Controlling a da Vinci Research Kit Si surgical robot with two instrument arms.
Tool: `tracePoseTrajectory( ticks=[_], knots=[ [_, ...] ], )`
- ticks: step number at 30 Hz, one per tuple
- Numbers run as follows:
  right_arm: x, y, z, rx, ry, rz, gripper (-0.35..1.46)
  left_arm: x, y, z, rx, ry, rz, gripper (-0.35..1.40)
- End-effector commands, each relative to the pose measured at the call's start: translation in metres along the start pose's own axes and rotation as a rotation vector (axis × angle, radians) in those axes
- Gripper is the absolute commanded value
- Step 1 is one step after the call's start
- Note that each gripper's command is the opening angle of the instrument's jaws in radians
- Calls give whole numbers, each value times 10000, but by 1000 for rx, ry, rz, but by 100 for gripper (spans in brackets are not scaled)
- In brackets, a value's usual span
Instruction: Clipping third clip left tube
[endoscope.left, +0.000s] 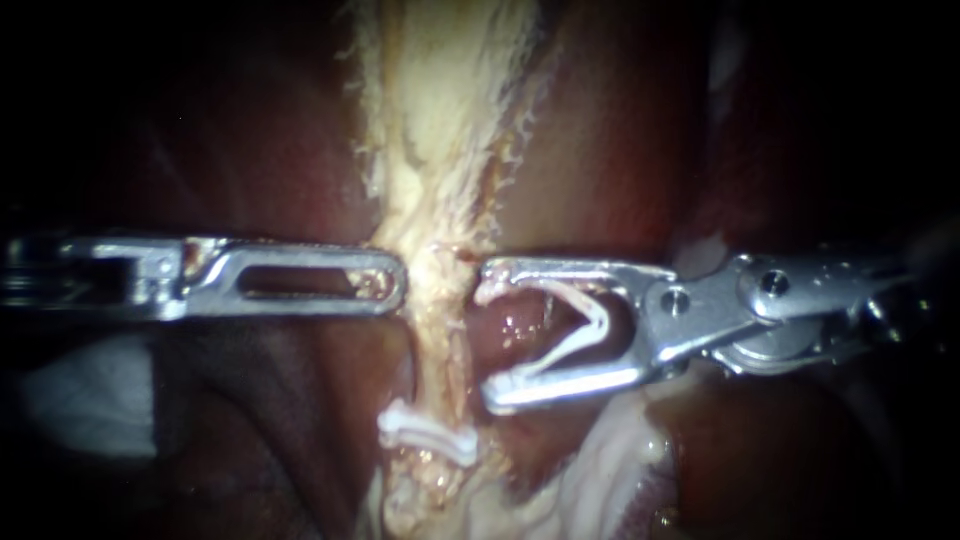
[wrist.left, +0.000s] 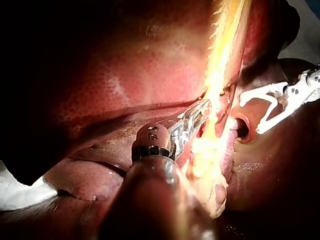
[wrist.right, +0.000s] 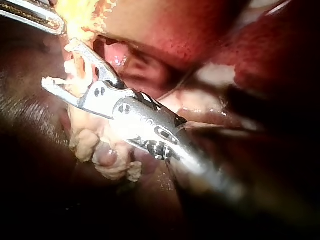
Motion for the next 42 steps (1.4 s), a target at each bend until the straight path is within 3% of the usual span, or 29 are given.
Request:
tracePoseTrajectory(
  ticks=[1, 8, 16, 22, 31, 42],
  knots=[
    [-4, -1, 4, 8, -11, 10, 60, -2, 1, -4, -9, -11, -5, -35],
    [-36, 2, 36, 28, -35, 50, 59, -11, 7, -27, -31, -32, -32, -35],
    [-74, 10, 68, 44, -67, 84, 59, -9, 7, -30, -33, -34, -34, -35],
    [-92, 16, 80, 45, -86, 87, 59, -7, 4, -32, -35, -36, -35, -35],
    [-99, 24, 80, 45, -92, 92, 59, -4, -3, -35, -38, -39, -38, -35],
    [-99, 29, 85, 41, -91, 95, 59, 5, -24, -40, -36, -31, -45, -35]
  ],
)
